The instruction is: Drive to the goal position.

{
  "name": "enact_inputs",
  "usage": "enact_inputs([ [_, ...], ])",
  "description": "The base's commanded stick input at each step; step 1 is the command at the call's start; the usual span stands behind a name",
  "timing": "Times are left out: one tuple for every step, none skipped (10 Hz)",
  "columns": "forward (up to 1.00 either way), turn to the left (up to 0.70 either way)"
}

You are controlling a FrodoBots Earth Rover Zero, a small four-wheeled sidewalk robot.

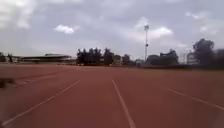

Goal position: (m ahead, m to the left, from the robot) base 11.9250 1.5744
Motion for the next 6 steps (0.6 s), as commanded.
enact_inputs([
  [0.45, 0.0],
  [0.45, 0.0],
  [0.45, 0.0],
  [0.45, 0.0],
  [0.45, 0.0],
  [0.45, 0.0],
])
